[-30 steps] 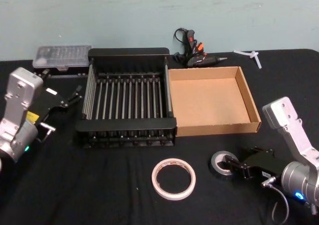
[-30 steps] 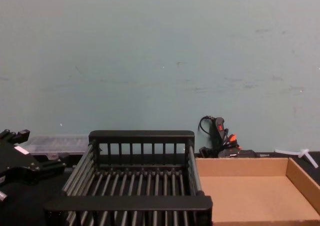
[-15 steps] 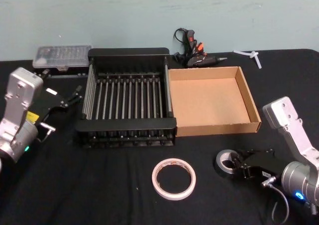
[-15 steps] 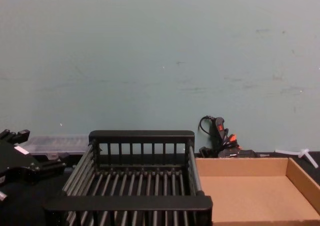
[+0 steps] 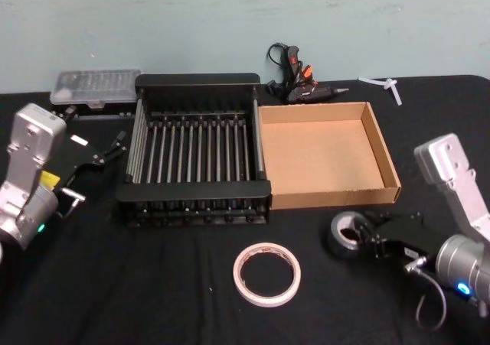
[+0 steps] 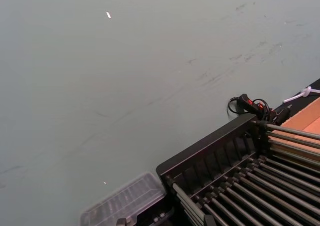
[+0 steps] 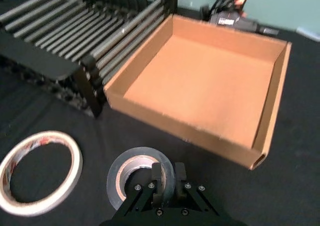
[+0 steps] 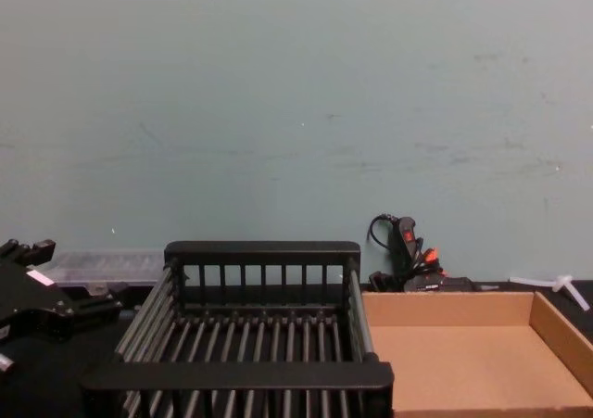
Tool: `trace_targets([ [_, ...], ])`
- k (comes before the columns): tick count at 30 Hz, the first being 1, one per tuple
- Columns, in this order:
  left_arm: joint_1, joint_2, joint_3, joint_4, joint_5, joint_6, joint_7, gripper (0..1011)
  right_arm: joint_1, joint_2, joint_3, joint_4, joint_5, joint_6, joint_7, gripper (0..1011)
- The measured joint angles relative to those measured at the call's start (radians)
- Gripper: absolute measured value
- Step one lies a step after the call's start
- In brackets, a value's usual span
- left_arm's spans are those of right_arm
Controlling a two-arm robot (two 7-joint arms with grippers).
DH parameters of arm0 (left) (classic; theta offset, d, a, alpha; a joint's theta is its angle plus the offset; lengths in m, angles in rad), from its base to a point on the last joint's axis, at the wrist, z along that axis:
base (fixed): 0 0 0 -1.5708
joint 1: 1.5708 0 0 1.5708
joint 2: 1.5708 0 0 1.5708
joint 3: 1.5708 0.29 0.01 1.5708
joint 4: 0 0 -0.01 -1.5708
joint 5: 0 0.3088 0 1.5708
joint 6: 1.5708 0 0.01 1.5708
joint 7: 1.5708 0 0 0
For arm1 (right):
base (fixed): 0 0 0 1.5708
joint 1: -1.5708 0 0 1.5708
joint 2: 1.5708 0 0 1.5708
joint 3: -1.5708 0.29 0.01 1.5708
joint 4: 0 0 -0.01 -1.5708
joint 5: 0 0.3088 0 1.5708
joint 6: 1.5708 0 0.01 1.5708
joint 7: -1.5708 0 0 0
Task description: Pick up the white tape and place it into the black box , Pick up the silver tape and place it into the brown box.
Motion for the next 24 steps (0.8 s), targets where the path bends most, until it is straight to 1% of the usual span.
trace_targets([
  [7, 0.0, 0.0, 0.0, 0.0, 0.0, 0.0, 0.0, 1001, 0.03, -0.009, 0.009, -0.002, -0.009, -0.033, 0.005, 158],
  [11, 0.0, 0.0, 0.0, 0.0, 0.0, 0.0, 0.0, 1001, 0.066, -0.02, 0.01, 0.018, -0.027, -0.066, 0.003, 158],
  [13, 0.0, 0.0, 0.0, 0.0, 0.0, 0.0, 0.0, 1001, 0.073, -0.022, 0.009, 0.023, -0.031, -0.07, 0.003, 158],
  [15, 0.0, 0.0, 0.0, 0.0, 0.0, 0.0, 0.0, 1001, 0.096, -0.029, 0.007, 0.037, -0.041, -0.083, 0.001, 158],
  [17, 0.0, 0.0, 0.0, 0.0, 0.0, 0.0, 0.0, 1001, 0.132, -0.041, 0.0, 0.065, -0.058, -0.102, -0.001, 158],
  [19, 0.0, 0.0, 0.0, 0.0, 0.0, 0.0, 0.0, 1001, 0.151, -0.049, -0.002, 0.079, -0.066, -0.111, -0.002, 158],
  [20, 0.0, 0.0, 0.0, 0.0, 0.0, 0.0, 0.0, 1001, 0.169, -0.057, -0.004, 0.095, -0.074, -0.119, -0.003, 158],
  [22, 0.0, 0.0, 0.0, 0.0, 0.0, 0.0, 0.0, 1001, 0.188, -0.065, -0.006, 0.113, -0.082, -0.129, -0.004, 158],
  [23, 0.0, 0.0, 0.0, 0.0, 0.0, 0.0, 0.0, 1001, 0.208, -0.075, -0.009, 0.133, -0.091, -0.141, -0.006, 158],
  [24, 0.0, 0.0, 0.0, 0.0, 0.0, 0.0, 0.0, 1001, 0.208, -0.075, -0.009, 0.133, -0.091, -0.141, -0.006, 158],
])
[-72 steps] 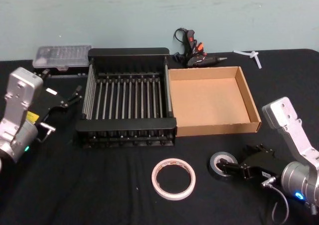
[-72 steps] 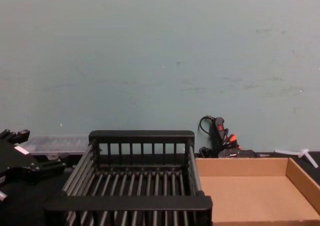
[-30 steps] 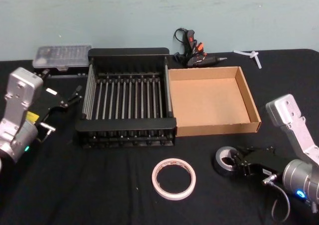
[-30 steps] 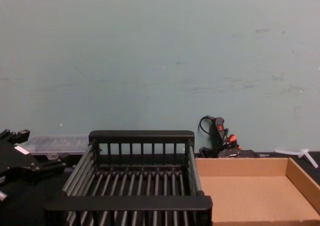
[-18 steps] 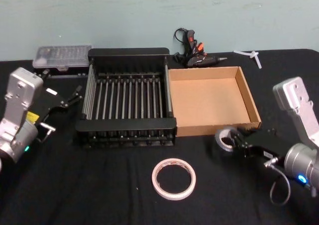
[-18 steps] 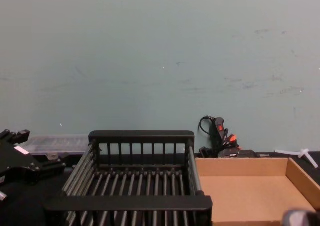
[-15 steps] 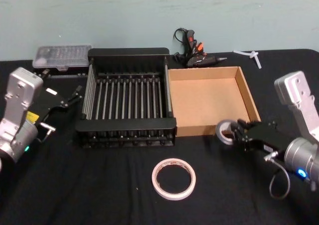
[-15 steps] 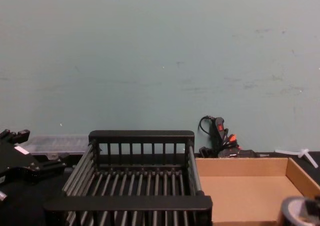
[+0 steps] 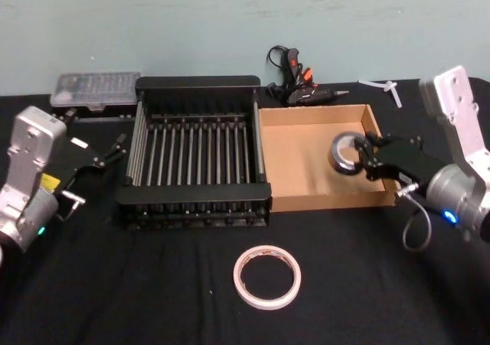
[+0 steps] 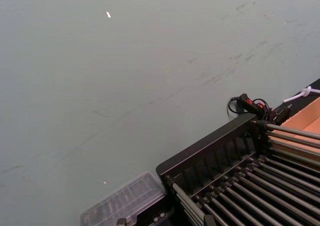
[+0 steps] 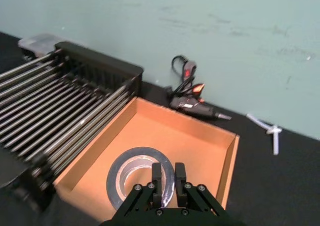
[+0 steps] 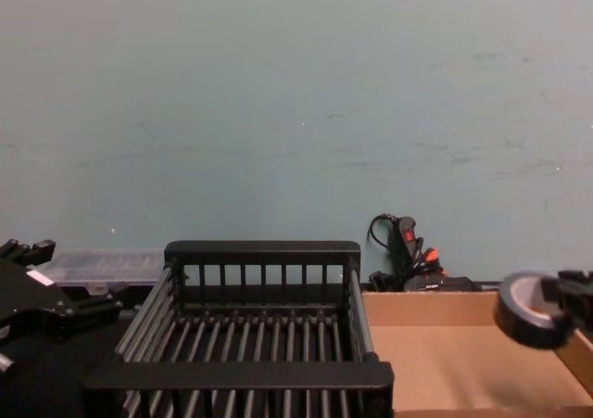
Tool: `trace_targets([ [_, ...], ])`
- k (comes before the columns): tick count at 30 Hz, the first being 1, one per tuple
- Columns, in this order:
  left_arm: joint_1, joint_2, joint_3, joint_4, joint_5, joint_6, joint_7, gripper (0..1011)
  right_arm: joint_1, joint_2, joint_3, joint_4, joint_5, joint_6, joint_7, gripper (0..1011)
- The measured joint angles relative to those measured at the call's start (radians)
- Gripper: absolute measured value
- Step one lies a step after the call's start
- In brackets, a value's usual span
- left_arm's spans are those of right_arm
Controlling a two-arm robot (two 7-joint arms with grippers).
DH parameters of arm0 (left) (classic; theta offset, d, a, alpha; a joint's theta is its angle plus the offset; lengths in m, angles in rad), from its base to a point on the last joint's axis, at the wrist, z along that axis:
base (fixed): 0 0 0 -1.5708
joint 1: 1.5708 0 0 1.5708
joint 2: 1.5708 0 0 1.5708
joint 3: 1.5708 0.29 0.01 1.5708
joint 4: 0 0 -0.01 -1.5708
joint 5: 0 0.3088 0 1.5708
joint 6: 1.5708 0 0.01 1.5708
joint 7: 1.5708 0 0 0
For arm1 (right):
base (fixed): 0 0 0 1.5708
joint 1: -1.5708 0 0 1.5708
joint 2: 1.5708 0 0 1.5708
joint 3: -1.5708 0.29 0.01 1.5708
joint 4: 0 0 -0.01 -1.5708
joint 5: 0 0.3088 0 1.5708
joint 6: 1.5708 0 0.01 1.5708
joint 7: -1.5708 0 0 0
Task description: Pick up the white tape and place it into the black box , Pick up the silver tape and place it into the brown box.
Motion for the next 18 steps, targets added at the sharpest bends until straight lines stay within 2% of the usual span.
trace_targets([
  [6, 0.0, 0.0, 0.0, 0.0, 0.0, 0.0, 0.0, 1001, 0.08, -0.04, -0.02, 0.099, -0.043, -0.051, -0.007, 158],
  [10, 0.0, 0.0, 0.0, 0.0, 0.0, 0.0, 0.0, 1001, 0.139, -0.073, -0.04, 0.189, -0.075, -0.089, -0.007, 158],
  [15, 0.0, 0.0, 0.0, 0.0, 0.0, 0.0, 0.0, 1001, 0.195, -0.114, -0.057, 0.285, -0.098, -0.118, -0.003, 158],
  [16, 0.0, 0.0, 0.0, 0.0, 0.0, 0.0, 0.0, 1001, 0.195, -0.114, -0.057, 0.285, -0.098, -0.118, -0.003, 158],
  [18, 0.0, 0.0, 0.0, 0.0, 0.0, 0.0, 0.0, 1001, 0.221, -0.136, -0.066, 0.338, -0.114, -0.133, -0.004, 158],
])
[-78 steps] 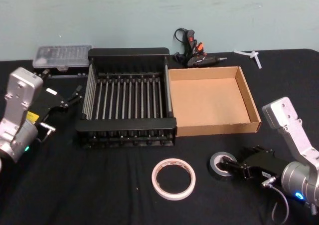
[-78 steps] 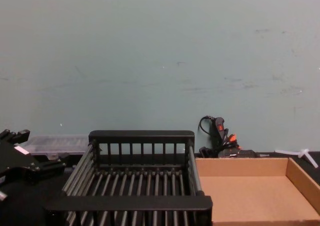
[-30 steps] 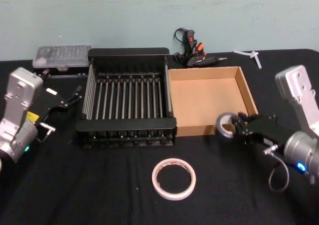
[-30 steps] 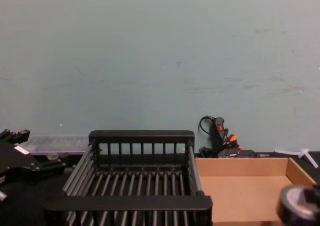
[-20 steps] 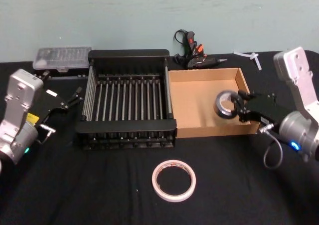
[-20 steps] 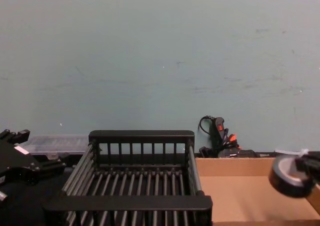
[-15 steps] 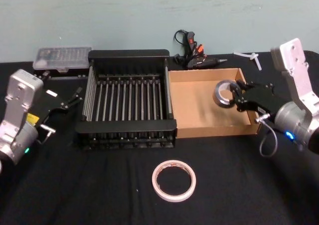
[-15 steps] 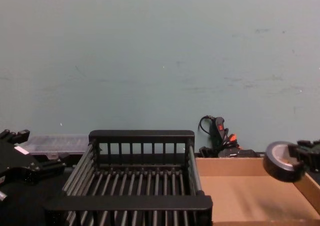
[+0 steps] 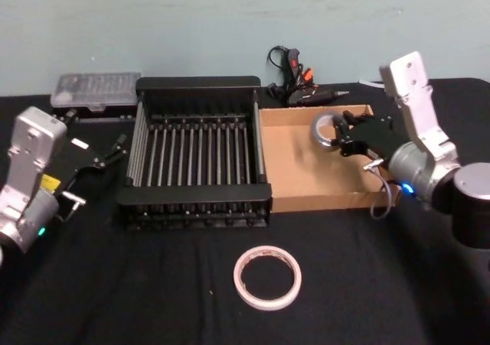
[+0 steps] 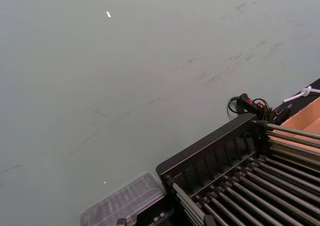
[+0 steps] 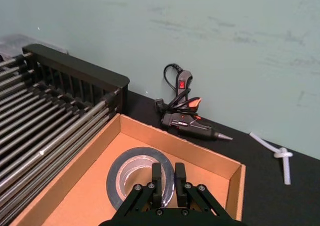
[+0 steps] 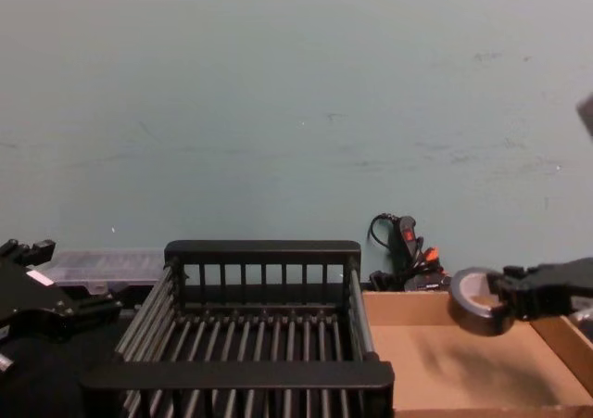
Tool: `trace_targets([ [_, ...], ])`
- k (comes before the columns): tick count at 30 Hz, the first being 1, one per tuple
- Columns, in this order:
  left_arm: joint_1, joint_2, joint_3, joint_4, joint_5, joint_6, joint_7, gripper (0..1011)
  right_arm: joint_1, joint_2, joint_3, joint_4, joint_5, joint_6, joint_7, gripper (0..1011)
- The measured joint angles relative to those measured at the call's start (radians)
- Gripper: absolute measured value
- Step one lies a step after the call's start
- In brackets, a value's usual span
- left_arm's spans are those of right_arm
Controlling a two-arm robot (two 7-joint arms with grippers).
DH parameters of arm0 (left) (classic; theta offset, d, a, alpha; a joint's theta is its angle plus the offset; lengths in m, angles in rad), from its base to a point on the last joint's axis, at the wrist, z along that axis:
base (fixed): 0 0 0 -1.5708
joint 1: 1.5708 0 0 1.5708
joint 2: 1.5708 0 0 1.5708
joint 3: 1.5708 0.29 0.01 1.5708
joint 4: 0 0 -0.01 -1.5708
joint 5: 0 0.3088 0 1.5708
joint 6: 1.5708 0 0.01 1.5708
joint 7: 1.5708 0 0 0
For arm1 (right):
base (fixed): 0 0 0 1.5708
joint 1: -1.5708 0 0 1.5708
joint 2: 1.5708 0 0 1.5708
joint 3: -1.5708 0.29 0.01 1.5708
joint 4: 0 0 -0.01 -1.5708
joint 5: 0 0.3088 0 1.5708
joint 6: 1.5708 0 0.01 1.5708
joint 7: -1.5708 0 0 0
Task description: Pick up the white tape and place it into the black box , Pick up the silver tape and place it into the brown box.
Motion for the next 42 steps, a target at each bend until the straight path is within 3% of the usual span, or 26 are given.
trace_targets([
  [10, 0.0, 0.0, 0.0, 0.0, 0.0, 0.0, 0.0, 1001, 0.04, -0.041, -0.009, 0.109, -0.042, -0.019, -0.014, 158],
  [23, 0.0, 0.0, 0.0, 0.0, 0.0, 0.0, 0.0, 1002, 0.039, -0.04, -0.009, 0.105, -0.041, -0.019, -0.014, 164],
  [42, 0.0, 0.0, 0.0, 0.0, 0.0, 0.0, 0.0, 1001, 0.038, -0.038, -0.009, 0.102, -0.038, -0.019, -0.013, 759],
])
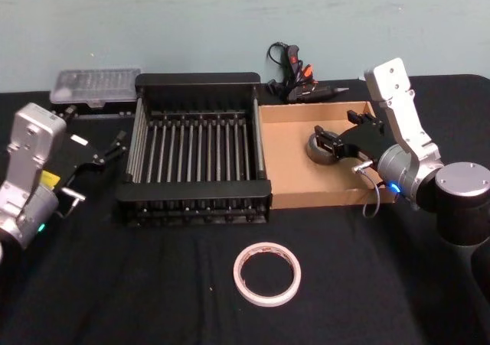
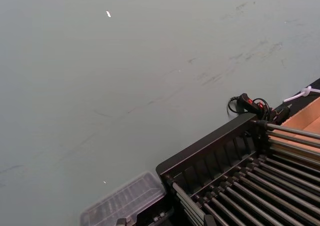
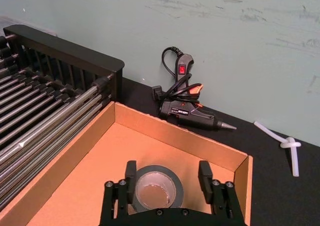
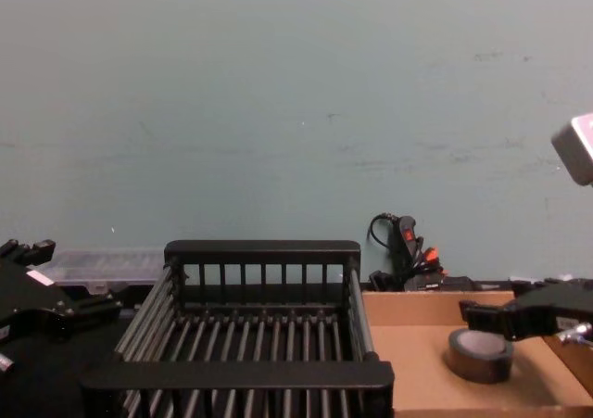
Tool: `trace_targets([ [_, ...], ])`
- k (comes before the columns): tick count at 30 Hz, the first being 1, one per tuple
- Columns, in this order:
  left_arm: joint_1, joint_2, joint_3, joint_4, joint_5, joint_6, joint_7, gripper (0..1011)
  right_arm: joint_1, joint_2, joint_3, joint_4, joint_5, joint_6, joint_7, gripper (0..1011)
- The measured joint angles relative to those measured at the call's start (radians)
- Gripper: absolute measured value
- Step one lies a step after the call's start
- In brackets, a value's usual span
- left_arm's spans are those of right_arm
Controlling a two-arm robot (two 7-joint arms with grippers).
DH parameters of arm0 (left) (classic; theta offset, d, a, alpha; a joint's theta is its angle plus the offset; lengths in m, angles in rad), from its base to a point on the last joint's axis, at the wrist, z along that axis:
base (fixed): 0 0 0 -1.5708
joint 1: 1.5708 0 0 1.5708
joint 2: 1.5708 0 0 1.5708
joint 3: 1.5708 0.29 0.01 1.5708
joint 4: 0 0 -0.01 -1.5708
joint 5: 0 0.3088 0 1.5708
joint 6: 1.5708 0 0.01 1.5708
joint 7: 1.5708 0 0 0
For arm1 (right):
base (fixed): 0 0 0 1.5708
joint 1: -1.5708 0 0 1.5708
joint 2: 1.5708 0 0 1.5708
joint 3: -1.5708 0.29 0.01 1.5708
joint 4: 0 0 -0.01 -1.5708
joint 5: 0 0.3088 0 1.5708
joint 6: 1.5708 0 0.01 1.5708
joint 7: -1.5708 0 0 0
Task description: Pick up the white tape and place it into the black box , Pick up the silver tape and place it into the brown box.
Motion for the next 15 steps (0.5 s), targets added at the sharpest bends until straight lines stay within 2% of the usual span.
trace_targets([
  [5, 0.0, 0.0, 0.0, 0.0, 0.0, 0.0, 0.0, 1001, 0.0, 0.0, 0.0, 0.0, 0.0, 0.0, 0.0, 916],
  [6, 0.0, 0.0, 0.0, 0.0, 0.0, 0.0, 0.0, 1001, 0.0, 0.0, 0.0, -0.001, 0.001, 0.0, 0.0, 916],
  [9, 0.0, 0.0, 0.0, 0.0, 0.0, 0.0, 0.0, 1001, 0.0, 0.0, 0.0, -0.001, 0.001, 0.0, 0.0, 1000],
  [15, 0.0, 0.0, 0.0, 0.0, 0.0, 0.0, 0.0, 1001, 0.0, 0.0, 0.0, -0.001, 0.001, 0.0, 0.0, 1002],
])
